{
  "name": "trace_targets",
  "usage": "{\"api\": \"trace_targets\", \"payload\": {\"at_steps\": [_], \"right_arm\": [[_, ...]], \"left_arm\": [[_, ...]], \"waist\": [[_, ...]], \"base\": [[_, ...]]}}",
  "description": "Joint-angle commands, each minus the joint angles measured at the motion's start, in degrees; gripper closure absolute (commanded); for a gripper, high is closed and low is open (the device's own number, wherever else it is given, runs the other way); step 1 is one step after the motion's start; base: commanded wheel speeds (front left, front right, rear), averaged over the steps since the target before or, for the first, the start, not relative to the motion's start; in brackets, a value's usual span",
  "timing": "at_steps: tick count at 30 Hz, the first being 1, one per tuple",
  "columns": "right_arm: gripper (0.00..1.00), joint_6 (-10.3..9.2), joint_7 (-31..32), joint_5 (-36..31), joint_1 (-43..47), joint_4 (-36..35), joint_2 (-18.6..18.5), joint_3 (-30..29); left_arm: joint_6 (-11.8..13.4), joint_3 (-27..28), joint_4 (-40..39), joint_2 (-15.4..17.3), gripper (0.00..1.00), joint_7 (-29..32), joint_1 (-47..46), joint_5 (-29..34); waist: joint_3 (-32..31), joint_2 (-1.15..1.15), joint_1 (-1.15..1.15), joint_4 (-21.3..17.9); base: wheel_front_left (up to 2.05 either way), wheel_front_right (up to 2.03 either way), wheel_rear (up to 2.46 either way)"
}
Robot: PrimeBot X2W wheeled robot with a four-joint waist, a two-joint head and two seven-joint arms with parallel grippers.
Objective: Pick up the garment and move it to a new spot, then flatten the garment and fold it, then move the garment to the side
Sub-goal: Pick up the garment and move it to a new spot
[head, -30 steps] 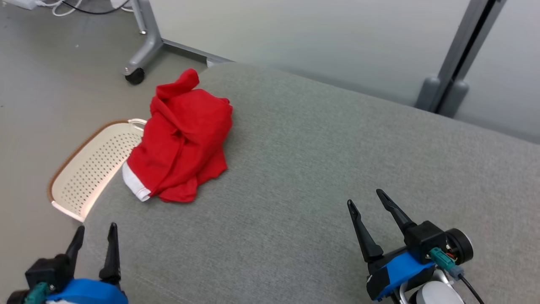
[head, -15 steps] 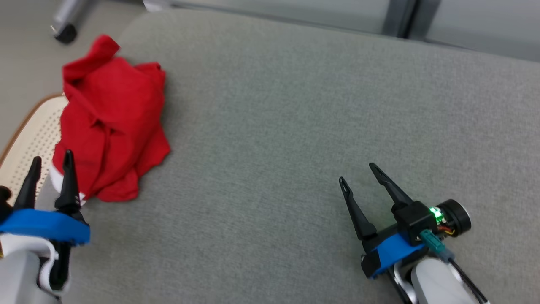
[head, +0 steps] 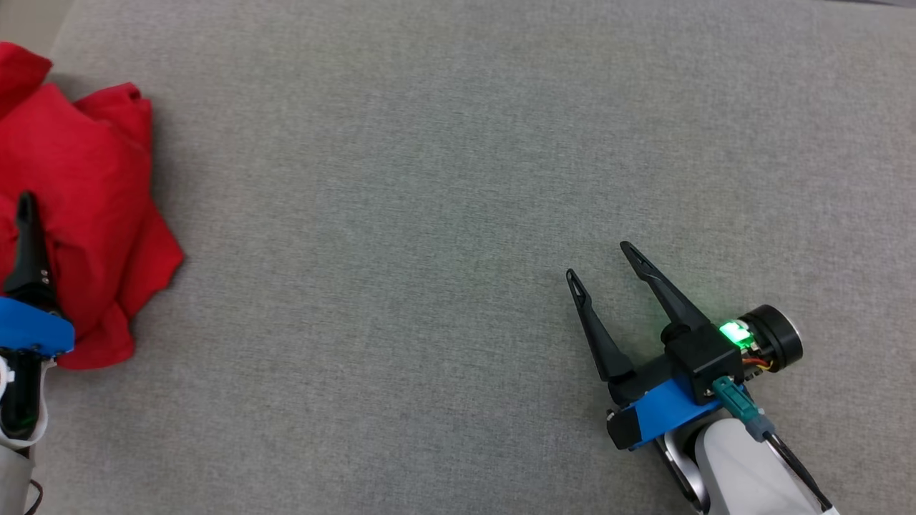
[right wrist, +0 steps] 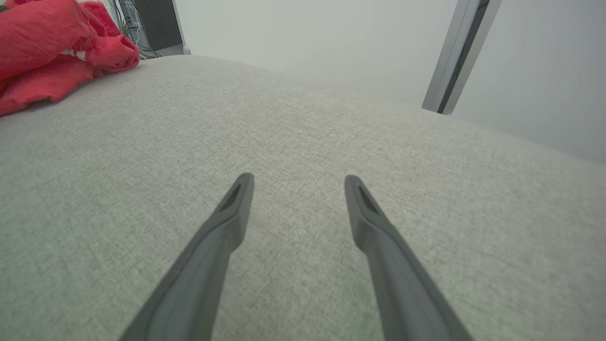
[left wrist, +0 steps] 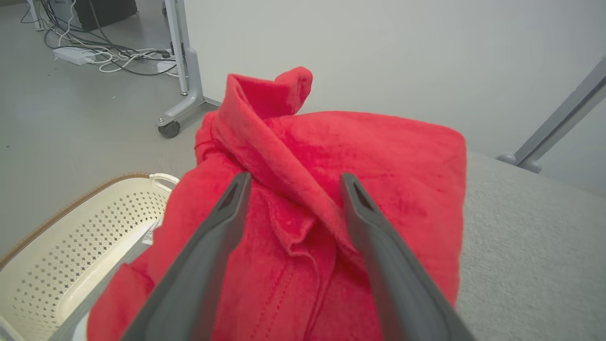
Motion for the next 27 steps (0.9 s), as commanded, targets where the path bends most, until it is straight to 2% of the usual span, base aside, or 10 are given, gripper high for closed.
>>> {"api": "trace_targets", "payload": {"at_steps": [1,5,6,7,12,15,22,27], "right_arm": [[0.0,0.0,-0.2,-0.4,-0.4,-0.6,-0.2,0.2],[0.0,0.0,-0.2,0.1,0.1,-1.5,-0.2,0.4],[0.0,0.0,-0.2,0.3,0.4,-1.6,-0.3,0.4],[0.0,0.0,-0.2,0.6,0.5,-1.7,-0.3,0.2],[0.0,0.0,-0.2,2.1,1.1,-2.0,-0.3,0.0],[0.0,0.0,-0.2,3.3,1.7,-2.0,-0.2,-0.3],[0.0,0.0,-0.2,6.8,3.7,-1.2,-0.3,-0.5],[0.0,0.0,-0.2,9.2,6.0,-0.9,-0.3,-0.8]], "left_arm": [[0.1,-1.2,1.8,0.7,0.0,-0.1,-1.3,-1.8],[0.1,-3.1,5.6,1.3,0.0,-0.1,-2.9,-4.4],[0.1,-3.4,6.4,1.5,0.33,-0.1,-3.1,-4.8],[0.1,-3.7,6.8,1.7,1.0,-0.1,-3.3,-5.0],[0.1,-3.9,5.5,2.7,1.0,-0.1,-3.5,-4.3],[0.1,-1.7,2.7,3.6,1.0,-0.1,-4.1,0.0],[0.1,2.1,-7.5,1.7,1.0,-0.1,-2.7,8.9],[0.1,0.1,-14.0,-0.9,1.0,-0.1,-0.7,12.9]], "waist": [[0.4,-0.02,-0.01,-0.7],[0.4,-0.02,-0.01,-1.9],[0.2,-0.02,-0.01,-2.1],[0.0,-0.02,-0.01,-2.3],[-2.3,-0.02,-0.01,-3.2],[-4.2,-0.02,-0.01,-3.4],[-10.5,-0.02,-0.01,-5.3],[-15.0,-0.02,-0.01,-8.8]], "base": [[0.0,0.0,0.0],[0.0,0.0,0.0],[0.0,0.0,0.0],[0.0,0.0,0.0],[0.0,0.0,0.0],[0.0,0.0,0.0],[0.0,0.0,0.0],[0.0,0.0,0.0]]}}
